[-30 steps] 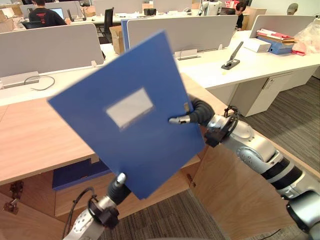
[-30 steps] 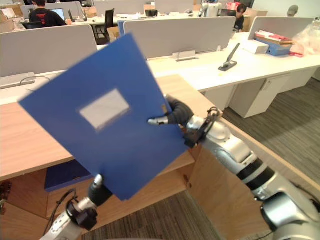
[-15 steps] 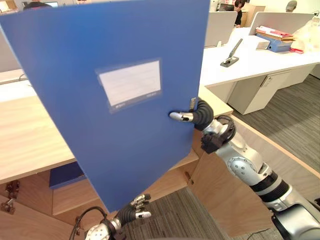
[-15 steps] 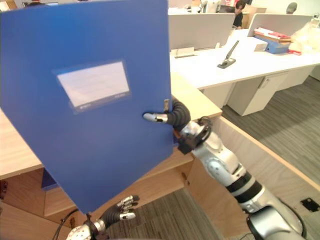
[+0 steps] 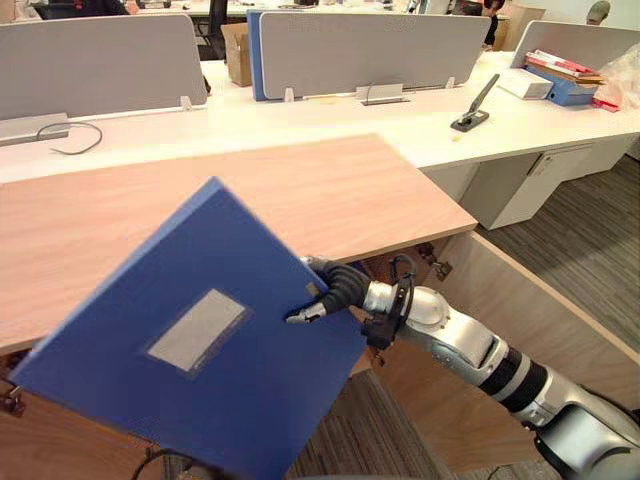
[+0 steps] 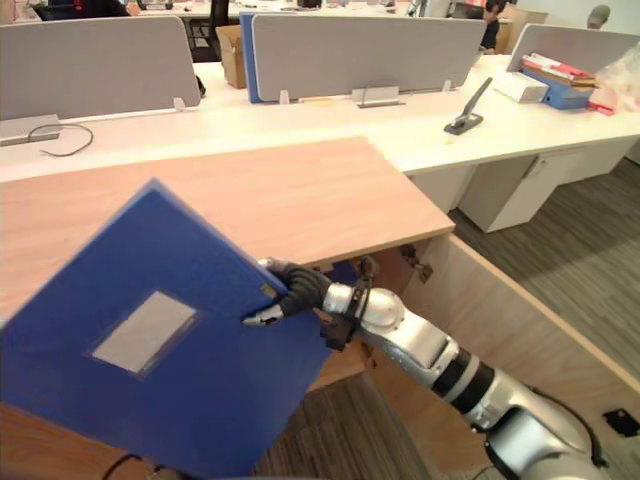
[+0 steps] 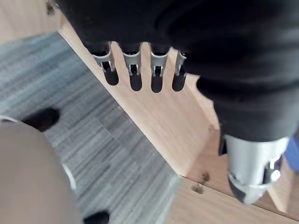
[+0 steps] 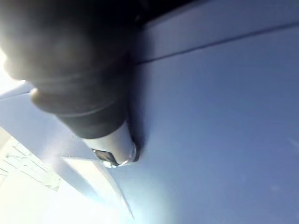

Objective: Walk over to the cabinet, pick up the folder, carry it to the office cabinet, place the folder inside the office cabinet, then close the office cabinet door

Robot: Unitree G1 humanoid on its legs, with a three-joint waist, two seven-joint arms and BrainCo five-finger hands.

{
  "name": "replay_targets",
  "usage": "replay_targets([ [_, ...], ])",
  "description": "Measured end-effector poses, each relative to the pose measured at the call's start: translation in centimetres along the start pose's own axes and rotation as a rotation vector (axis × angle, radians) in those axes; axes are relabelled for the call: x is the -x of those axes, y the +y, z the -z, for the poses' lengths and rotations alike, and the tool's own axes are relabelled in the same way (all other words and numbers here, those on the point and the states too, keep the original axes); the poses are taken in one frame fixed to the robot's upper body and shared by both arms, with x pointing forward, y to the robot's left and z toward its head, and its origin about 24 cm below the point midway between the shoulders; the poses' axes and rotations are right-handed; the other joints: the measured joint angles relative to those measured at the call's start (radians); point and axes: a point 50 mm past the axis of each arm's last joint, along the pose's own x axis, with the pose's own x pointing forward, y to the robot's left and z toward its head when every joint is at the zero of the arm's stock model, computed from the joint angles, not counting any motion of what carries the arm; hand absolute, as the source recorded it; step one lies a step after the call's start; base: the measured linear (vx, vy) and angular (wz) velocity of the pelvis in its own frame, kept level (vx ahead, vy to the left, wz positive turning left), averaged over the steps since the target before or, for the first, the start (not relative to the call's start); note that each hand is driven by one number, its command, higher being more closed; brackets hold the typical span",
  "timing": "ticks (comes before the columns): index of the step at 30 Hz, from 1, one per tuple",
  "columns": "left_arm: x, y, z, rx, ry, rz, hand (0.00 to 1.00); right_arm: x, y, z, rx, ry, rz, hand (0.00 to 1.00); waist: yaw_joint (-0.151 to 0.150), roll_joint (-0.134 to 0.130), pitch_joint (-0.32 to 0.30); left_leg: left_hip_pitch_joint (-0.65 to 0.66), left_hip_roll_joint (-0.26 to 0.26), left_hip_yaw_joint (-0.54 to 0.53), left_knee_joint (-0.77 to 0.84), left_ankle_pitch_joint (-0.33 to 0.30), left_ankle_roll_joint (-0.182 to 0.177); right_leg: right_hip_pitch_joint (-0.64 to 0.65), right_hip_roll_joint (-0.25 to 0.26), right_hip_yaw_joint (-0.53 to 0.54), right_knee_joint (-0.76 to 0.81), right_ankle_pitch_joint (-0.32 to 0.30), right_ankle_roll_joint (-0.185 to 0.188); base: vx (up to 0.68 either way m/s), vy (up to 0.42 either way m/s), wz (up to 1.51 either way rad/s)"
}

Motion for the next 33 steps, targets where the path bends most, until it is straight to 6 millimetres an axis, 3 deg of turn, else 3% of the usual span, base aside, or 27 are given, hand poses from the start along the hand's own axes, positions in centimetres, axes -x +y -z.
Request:
replay_targets([
  [1, 0.1, 0.2, 0.4, 0.009, 0.019, -0.01, 0.0, 0.0, 0.0, 0.1, 0.026, 0.012, -0.001, 1.0, 0.0, 0.0, 0.0, 0.0, 0.0, 0.0, 0.0, 0.0, 0.0, 0.0, 0.0, 0.0, 0.0, 0.0, 0.0, 0.0, 0.0, 0.0],
  [3, 1.0, 0.3, 3.3, 0.04, 0.127, -0.035, 0.0, -0.1, 0.0, 1.3, 0.201, 0.098, -0.005, 1.0, -0.001, -0.007, 0.004, 0.0, -0.001, -0.002, 0.001, 0.0, 0.0, -0.001, -0.001, -0.001, -0.001, 0.0, 0.0, 0.0, 0.0, 0.02],
  [6, 1.7, 0.2, 4.8, 0.074, 0.169, -0.052, 0.0, 0.5, 0.9, 3.6, 0.316, 0.204, -0.029, 1.0, 0.009, -0.015, 0.005, -0.002, -0.002, -0.008, 0.001, -0.001, -0.001, 0.0, -0.003, -0.007, -0.004, 0.0, 0.0, 0.0, 0.007, 0.06],
  [12, 1.8, 0.4, 5.1, 0.095, 0.178, -0.072, 0.0, 2.8, 3.9, 9.4, 0.407, 0.43, -0.157, 1.0, 0.015, -0.011, 0.008, -0.005, -0.008, -0.022, 0.008, 0.0, -0.001, 0.003, -0.01, -0.019, 0.003, -0.003, 0.004, 0.0, 0.009, 0.04],
  [17, 1.7, 0.1, 4.9, 0.102, 0.17, -0.069, 0.0, 5.6, 4.9, 14.2, 0.549, 0.671, -0.272, 1.0, 0.016, 0.003, 0.019, -0.017, -0.021, -0.053, 0.021, -0.001, 0.001, 0.007, -0.026, -0.038, 0.014, -0.007, 0.009, -0.01, 0.023, 0.14],
  [22, 1.6, -0.2, 4.5, 0.105, 0.156, -0.065, 0.0, 7.1, 5.2, 17.2, 0.534, 0.829, -0.302, 1.0, 0.019, 0.022, 0.037, -0.019, -0.024, -0.082, 0.026, 0.0, 0.001, 0.015, -0.03, -0.054, 0.018, -0.008, 0.011, 0.0, 0.014, 0.11],
  [24, 1.5, -0.3, 4.2, 0.106, 0.142, -0.062, 0.0, 7.6, 4.1, 18.2, 0.432, 0.902, -0.171, 1.0, 0.021, 0.033, 0.047, -0.033, -0.027, -0.106, 0.036, 0.0, 0.002, 0.02, -0.034, -0.072, 0.018, -0.009, 0.011, 0.0, 0.006, 0.27],
  [27, 1.3, -0.7, 3.4, 0.114, 0.107, -0.055, 0.0, 9.1, 0.3, 18.6, 0.2, 0.948, 0.204, 1.0, 0.03, 0.06, 0.081, -0.042, -0.037, -0.145, 0.044, 0.002, 0.005, 0.038, -0.044, -0.105, 0.018, -0.01, 0.013, -0.01, 0.018, 0.33],
  [31, 0.9, -0.5, 1.9, 0.109, 0.041, -0.064, 0.0, 10.0, -4.1, 18.1, -0.237, 0.816, 0.717, 1.0, 0.041, 0.083, 0.154, -0.092, -0.041, -0.196, 0.082, 0.002, 0.006, 0.034, -0.048, -0.146, 0.023, -0.009, 0.012, -0.03, 0.012, 0.27],
  [33, 0.7, -0.5, 1.0, 0.118, 0.008, -0.067, 0.0, 9.7, -5.3, 17.6, -0.386, 0.733, 0.859, 1.0, 0.05, 0.093, 0.181, -0.114, -0.041, -0.21, 0.094, 0.003, 0.007, 0.026, -0.048, -0.16, 0.025, -0.009, 0.012, -0.02, 0.007, 0.27],
])
